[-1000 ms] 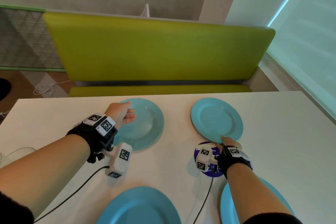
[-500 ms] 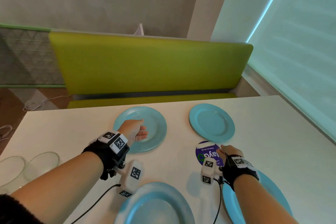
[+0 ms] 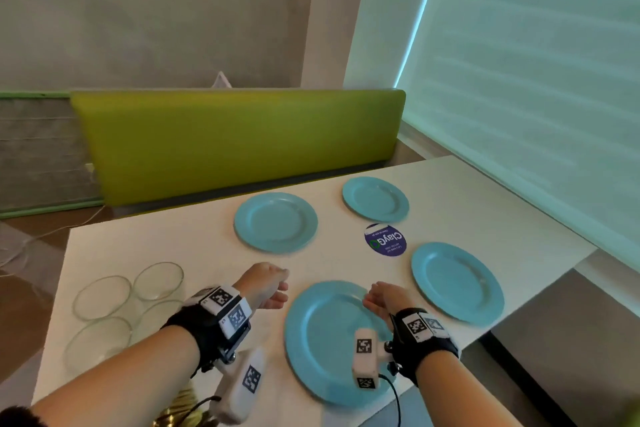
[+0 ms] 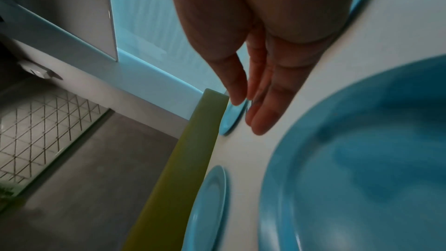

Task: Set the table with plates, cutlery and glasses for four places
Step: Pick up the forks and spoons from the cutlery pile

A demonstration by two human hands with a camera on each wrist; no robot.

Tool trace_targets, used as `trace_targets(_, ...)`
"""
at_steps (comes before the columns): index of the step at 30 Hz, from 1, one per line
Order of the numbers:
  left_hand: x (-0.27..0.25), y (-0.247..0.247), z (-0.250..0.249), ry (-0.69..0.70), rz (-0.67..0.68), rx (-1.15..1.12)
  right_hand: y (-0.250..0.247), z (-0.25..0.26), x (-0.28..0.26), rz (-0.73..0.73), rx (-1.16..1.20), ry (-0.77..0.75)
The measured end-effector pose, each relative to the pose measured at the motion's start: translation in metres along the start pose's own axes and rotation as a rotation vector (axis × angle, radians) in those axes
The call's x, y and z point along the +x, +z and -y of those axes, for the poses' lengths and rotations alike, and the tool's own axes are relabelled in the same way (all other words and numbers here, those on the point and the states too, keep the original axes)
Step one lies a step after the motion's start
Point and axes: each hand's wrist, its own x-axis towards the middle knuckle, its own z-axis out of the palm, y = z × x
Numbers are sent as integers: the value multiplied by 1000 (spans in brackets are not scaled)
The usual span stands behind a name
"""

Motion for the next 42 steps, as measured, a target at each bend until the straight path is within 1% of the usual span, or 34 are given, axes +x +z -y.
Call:
trace_targets(2,-21,-10,24,-13,44,100,4,-21,-22,-10,-25,10)
trace_targets(3,-31,-14,35,-24,65,170,8,-31,-34,8,-37,15)
trace_targets(6,-52,-27,67,-55,94,408,22,-60,-55,60,-62,38)
trace_targets(8,-66,-38,88,-45,104,607,30,-79,-67,86,-88,62)
trace_targets(11,-83,-59,107,-7,61,951,40,-95,-79,139,-207,80)
trace_targets(14,-91,-88,125,-48,10,1120,53,-103,-91,166,-269,115)
trace_targets(17,-99,-116,145,-90,-51,1254,67,-114,-99,212,-322,118)
trace_targets(20,-104,-135,164,-114,-126,1301,81,-124,-103,220,-341,126)
trace_targets(23,-105,-147,173,-103,-173,1277,94,-133,-107,215,-396,102)
trace_targets(25,-103,-155,176,-82,-163,1272,98,-136,-108,199,-401,106)
trace_targets(28,-99,-163,179,-22,-127,1286,97,-139,-108,213,-423,122)
trace_targets(32,-98,-165,178,8,-55,1225,93,-142,-110,203,-440,157)
trace_targets(36,-99,-162,174,38,-53,1181,87,-145,-113,192,-460,163)
trace_targets(42,-101,-158,167,24,-57,1224,82,-143,-116,171,-469,160)
